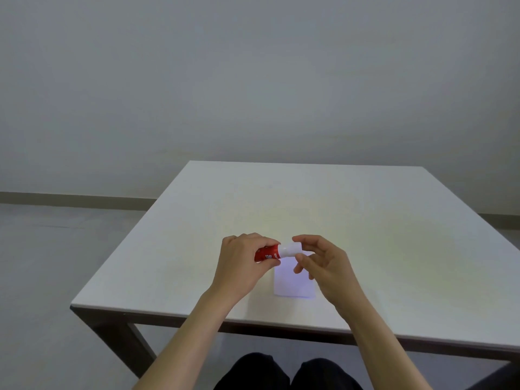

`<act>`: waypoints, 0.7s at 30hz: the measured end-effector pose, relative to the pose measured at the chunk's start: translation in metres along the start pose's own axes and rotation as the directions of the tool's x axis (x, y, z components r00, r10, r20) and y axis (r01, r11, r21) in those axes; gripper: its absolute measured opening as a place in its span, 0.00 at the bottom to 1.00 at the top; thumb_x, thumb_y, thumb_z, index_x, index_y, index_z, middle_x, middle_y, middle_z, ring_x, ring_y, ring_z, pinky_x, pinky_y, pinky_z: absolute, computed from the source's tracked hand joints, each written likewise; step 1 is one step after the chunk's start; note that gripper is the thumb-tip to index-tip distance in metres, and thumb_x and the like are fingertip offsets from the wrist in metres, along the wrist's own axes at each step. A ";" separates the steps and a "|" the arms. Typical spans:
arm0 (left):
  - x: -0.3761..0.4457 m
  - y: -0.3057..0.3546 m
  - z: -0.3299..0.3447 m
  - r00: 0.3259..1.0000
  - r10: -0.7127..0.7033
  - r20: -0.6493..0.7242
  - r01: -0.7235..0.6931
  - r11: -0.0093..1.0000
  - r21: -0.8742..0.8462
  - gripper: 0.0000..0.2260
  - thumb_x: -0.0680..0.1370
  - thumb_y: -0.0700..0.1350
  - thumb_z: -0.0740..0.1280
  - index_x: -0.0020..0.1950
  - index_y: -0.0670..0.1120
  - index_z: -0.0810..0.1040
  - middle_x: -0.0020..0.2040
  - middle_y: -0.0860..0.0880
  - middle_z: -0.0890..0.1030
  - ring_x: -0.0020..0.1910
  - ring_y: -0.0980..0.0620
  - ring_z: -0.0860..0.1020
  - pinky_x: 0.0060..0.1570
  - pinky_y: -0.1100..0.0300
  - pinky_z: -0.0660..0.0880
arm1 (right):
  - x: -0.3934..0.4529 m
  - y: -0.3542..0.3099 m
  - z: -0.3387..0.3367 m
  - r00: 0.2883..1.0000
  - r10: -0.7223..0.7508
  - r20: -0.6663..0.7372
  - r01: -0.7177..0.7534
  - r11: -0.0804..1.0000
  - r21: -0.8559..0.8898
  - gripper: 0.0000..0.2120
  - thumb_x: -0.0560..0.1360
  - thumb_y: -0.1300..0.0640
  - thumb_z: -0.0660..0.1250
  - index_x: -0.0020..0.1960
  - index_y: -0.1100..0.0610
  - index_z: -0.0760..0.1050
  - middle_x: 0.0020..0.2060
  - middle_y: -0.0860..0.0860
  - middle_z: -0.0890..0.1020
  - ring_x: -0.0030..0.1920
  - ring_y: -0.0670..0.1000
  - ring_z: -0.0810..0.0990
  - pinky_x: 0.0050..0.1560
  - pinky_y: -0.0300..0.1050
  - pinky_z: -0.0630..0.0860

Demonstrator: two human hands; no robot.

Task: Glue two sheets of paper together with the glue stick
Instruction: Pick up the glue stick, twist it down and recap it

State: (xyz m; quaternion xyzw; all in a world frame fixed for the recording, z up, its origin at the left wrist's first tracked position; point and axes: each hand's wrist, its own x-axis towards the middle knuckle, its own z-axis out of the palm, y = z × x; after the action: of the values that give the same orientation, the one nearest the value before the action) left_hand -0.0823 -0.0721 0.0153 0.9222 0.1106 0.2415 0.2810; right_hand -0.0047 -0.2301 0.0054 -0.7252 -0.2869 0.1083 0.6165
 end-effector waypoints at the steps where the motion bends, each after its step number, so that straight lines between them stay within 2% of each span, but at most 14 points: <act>1: 0.000 0.000 0.001 1.000 0.018 0.009 -0.018 1.000 0.016 0.11 0.70 0.49 0.74 0.52 0.54 0.83 0.43 0.56 0.83 0.40 0.56 0.76 0.54 0.53 0.70 | 0.000 -0.001 0.002 1.000 -0.008 0.000 0.008 0.998 -0.070 0.12 0.75 0.62 0.67 0.51 0.46 0.78 0.43 0.40 0.83 0.32 0.44 0.81 0.35 0.31 0.71; 4: -0.002 0.001 0.002 0.998 0.059 0.030 -0.061 0.996 0.071 0.10 0.72 0.52 0.71 0.53 0.56 0.82 0.43 0.55 0.84 0.39 0.57 0.73 0.53 0.60 0.62 | 0.003 -0.002 0.005 1.000 -0.030 -0.003 0.029 0.982 -0.186 0.07 0.74 0.58 0.69 0.47 0.45 0.78 0.33 0.37 0.81 0.26 0.40 0.77 0.31 0.28 0.69; 5: -0.003 0.001 0.002 0.997 0.063 0.035 -0.066 0.995 0.081 0.10 0.72 0.53 0.71 0.53 0.56 0.82 0.43 0.56 0.84 0.39 0.57 0.72 0.53 0.61 0.60 | 0.004 -0.004 0.005 1.000 -0.005 -0.005 0.003 0.981 -0.193 0.03 0.74 0.55 0.69 0.45 0.46 0.78 0.31 0.39 0.81 0.25 0.41 0.75 0.31 0.29 0.69; 6: -0.004 0.000 0.002 0.997 0.065 0.040 -0.069 0.994 0.090 0.10 0.72 0.53 0.70 0.53 0.57 0.82 0.42 0.56 0.83 0.39 0.57 0.72 0.53 0.62 0.59 | 0.006 -0.005 0.005 1.000 0.021 -0.008 -0.022 0.970 -0.243 0.04 0.74 0.52 0.68 0.42 0.50 0.79 0.29 0.43 0.81 0.25 0.42 0.73 0.32 0.34 0.71; 8: -0.005 0.000 0.003 0.996 0.072 0.052 -0.077 0.991 0.105 0.10 0.72 0.54 0.70 0.53 0.58 0.81 0.43 0.57 0.83 0.39 0.58 0.72 0.53 0.62 0.57 | 0.008 -0.005 0.005 0.998 0.054 -0.018 -0.056 0.883 -0.466 0.20 0.76 0.43 0.62 0.36 0.58 0.77 0.25 0.48 0.78 0.27 0.48 0.71 0.33 0.43 0.69; 10: -0.006 0.000 0.005 0.995 0.080 0.054 -0.086 0.991 0.102 0.11 0.72 0.54 0.70 0.54 0.58 0.81 0.43 0.58 0.83 0.38 0.61 0.71 0.53 0.63 0.56 | 0.010 -0.005 0.005 0.997 0.060 -0.045 -0.075 0.805 -0.588 0.28 0.75 0.37 0.56 0.34 0.60 0.75 0.25 0.48 0.74 0.27 0.50 0.69 0.32 0.43 0.65; 12: -0.005 0.001 0.006 0.996 0.075 0.042 -0.078 0.994 0.076 0.11 0.72 0.55 0.70 0.54 0.59 0.81 0.42 0.58 0.83 0.37 0.61 0.70 0.52 0.63 0.57 | 0.008 -0.006 0.000 0.998 0.053 0.027 -0.033 0.872 -0.488 0.22 0.74 0.35 0.57 0.43 0.53 0.76 0.31 0.46 0.76 0.30 0.48 0.71 0.33 0.40 0.67; 14: -0.003 0.000 0.005 0.997 0.064 0.043 -0.067 0.996 0.067 0.11 0.72 0.55 0.70 0.54 0.59 0.81 0.43 0.57 0.84 0.37 0.59 0.70 0.53 0.61 0.59 | 0.007 -0.006 -0.004 0.984 0.060 0.169 -0.003 0.947 -0.322 0.10 0.75 0.43 0.63 0.55 0.44 0.71 0.39 0.43 0.77 0.31 0.44 0.75 0.36 0.35 0.71; 15: -0.002 0.000 0.005 0.997 0.059 0.050 -0.062 0.996 0.071 0.12 0.72 0.55 0.70 0.55 0.59 0.81 0.43 0.57 0.84 0.38 0.57 0.70 0.52 0.61 0.59 | 0.007 -0.006 -0.005 0.979 0.057 0.196 -0.005 0.968 -0.252 0.08 0.76 0.47 0.63 0.55 0.44 0.71 0.39 0.43 0.77 0.30 0.43 0.74 0.35 0.34 0.71; 16: -0.001 -0.001 0.004 0.997 0.052 0.055 -0.056 0.996 0.072 0.13 0.72 0.56 0.70 0.56 0.59 0.81 0.44 0.57 0.84 0.39 0.56 0.70 0.50 0.62 0.58 | 0.006 -0.006 -0.004 0.983 0.061 0.175 -0.015 0.967 -0.255 0.05 0.76 0.49 0.64 0.51 0.48 0.73 0.36 0.44 0.78 0.28 0.43 0.73 0.34 0.36 0.70; 17: -0.002 -0.001 0.004 0.997 0.044 0.057 -0.048 0.996 0.070 0.13 0.72 0.56 0.70 0.56 0.60 0.81 0.45 0.57 0.84 0.40 0.55 0.70 0.49 0.62 0.57 | 0.007 -0.005 -0.002 0.989 0.073 0.131 -0.032 0.957 -0.287 0.07 0.76 0.48 0.64 0.45 0.52 0.74 0.33 0.47 0.78 0.28 0.45 0.72 0.33 0.38 0.69; 19: -0.004 0.000 0.005 0.998 0.031 0.058 -0.035 0.998 0.059 0.13 0.71 0.56 0.71 0.56 0.61 0.81 0.44 0.59 0.84 0.41 0.55 0.68 0.48 0.63 0.57 | 0.010 -0.003 -0.002 0.996 0.071 0.046 -0.041 0.880 -0.473 0.17 0.75 0.43 0.62 0.39 0.56 0.75 0.30 0.53 0.79 0.29 0.48 0.70 0.33 0.42 0.66; 20: -0.004 0.000 0.006 0.998 0.028 0.055 -0.030 0.998 0.046 0.13 0.71 0.55 0.71 0.55 0.61 0.81 0.44 0.59 0.84 0.41 0.58 0.68 0.48 0.63 0.57 | 0.010 -0.004 -0.003 0.997 0.047 0.062 -0.011 0.868 -0.496 0.17 0.75 0.41 0.62 0.40 0.55 0.76 0.31 0.51 0.79 0.29 0.47 0.70 0.34 0.42 0.66; 21: -0.005 -0.001 0.006 0.999 0.020 0.049 -0.022 0.999 0.029 0.13 0.71 0.55 0.71 0.55 0.60 0.81 0.45 0.60 0.84 0.42 0.61 0.67 0.48 0.64 0.58 | 0.009 -0.004 -0.005 0.994 0.037 0.100 0.013 0.890 -0.457 0.12 0.75 0.42 0.62 0.45 0.50 0.76 0.32 0.47 0.78 0.29 0.45 0.70 0.35 0.40 0.67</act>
State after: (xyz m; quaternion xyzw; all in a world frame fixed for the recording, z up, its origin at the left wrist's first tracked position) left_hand -0.0835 -0.0758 0.0089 0.9330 0.0975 0.2203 0.2675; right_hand 0.0044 -0.2289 0.0125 -0.8448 -0.3320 0.0803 0.4120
